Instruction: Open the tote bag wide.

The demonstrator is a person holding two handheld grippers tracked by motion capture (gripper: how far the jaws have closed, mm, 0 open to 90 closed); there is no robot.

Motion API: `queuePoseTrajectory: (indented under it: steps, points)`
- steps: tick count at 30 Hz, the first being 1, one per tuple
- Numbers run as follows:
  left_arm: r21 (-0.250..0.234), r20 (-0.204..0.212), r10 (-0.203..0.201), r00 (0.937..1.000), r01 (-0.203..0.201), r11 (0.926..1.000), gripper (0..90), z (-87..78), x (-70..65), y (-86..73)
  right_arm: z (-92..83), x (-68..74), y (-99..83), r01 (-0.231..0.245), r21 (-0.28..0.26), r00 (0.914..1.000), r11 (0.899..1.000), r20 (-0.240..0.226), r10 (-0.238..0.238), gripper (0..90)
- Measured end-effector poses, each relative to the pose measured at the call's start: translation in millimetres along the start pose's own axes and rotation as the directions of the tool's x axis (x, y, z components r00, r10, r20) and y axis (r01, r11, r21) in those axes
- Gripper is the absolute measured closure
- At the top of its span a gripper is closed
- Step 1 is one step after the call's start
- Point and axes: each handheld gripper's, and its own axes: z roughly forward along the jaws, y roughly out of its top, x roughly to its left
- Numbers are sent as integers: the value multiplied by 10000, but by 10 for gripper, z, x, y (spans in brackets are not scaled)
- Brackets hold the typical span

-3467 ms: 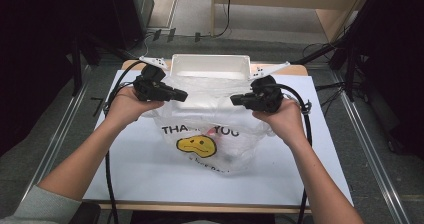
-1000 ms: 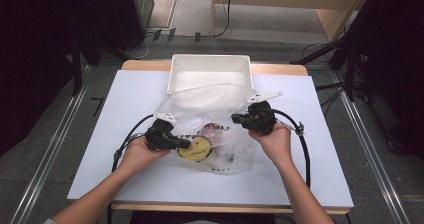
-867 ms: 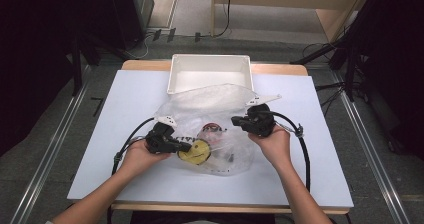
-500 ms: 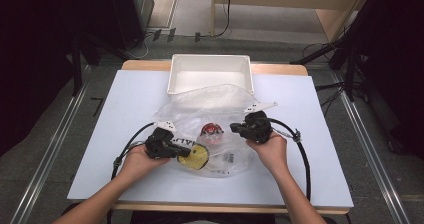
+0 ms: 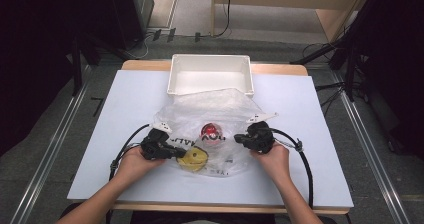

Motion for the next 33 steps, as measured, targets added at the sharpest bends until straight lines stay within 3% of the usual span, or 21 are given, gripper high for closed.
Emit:
queuePoseTrajectory:
  steps: [10,19,28,33]
  points:
    - [-91,-439,-352,9984,348,9994,889,-55,96,-15,-45,15,-163,38,316,10000,9995,55,-40,892]
    - [-111,-575,-391,9976,385,9992,889,-66,135,-26,-134,5,-303,-44,305,10000,9995,16,44,890]
    - [-659,-401,-417,9983,390,9971,890,-136,92,19,-172,107,-377,166,465,9995,9988,-260,-154,900]
    - [-968,-278,-222,9994,194,9951,890,-210,14,106,-155,184,-391,392,531,9976,9978,-595,-360,900]
